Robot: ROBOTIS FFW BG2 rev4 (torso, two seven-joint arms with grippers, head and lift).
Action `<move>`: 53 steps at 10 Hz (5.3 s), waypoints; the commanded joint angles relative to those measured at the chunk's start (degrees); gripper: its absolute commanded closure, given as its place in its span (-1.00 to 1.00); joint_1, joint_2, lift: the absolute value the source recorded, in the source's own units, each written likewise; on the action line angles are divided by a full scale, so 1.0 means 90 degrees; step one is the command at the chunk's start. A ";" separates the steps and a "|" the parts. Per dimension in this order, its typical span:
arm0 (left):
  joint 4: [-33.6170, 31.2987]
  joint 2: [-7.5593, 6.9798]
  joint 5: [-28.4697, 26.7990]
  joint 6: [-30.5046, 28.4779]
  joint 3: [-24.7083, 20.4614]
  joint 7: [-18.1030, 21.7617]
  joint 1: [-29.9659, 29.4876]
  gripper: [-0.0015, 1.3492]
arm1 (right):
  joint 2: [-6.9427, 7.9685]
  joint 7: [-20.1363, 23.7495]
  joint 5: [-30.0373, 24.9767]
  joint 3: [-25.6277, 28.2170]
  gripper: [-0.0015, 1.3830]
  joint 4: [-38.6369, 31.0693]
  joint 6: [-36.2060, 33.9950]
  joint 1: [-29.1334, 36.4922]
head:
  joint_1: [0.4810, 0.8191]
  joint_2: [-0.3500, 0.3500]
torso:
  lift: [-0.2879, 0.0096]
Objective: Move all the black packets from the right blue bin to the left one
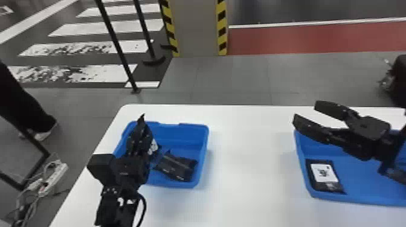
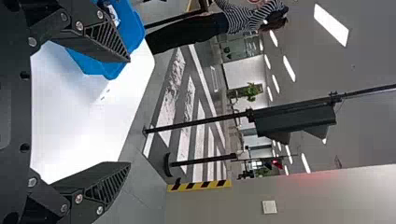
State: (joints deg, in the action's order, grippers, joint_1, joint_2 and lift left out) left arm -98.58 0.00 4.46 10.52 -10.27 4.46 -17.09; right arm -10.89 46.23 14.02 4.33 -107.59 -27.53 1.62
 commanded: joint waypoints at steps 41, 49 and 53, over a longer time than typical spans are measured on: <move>-0.0726 0.0016 0.0783 0.0722 0.0789 0.0432 -0.0179 -0.75 | 0.0468 -0.5126 0.0640 -0.0169 0.64 -0.0147 -0.3800 0.0398 | 0.27 0.09 | 0.20; -0.1007 0.0016 0.1604 0.0441 0.1209 0.0481 -0.0117 -0.75 | 0.0185 -0.3271 0.0366 -0.0159 0.64 -0.1991 0.0184 0.1179 | 0.27 0.14 | 0.20; -0.1054 0.0016 0.2756 -0.1294 0.1355 0.1448 0.0243 -0.75 | 0.0048 -0.0644 -0.0083 -0.0647 0.64 0.0212 -0.0050 -0.0868 | 0.03 0.14 | 0.20</move>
State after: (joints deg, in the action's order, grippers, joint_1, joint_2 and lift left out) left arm -108.02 0.00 27.58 2.03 1.90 17.15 -15.67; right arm -10.07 40.00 12.93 -0.24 -108.84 -27.27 -3.48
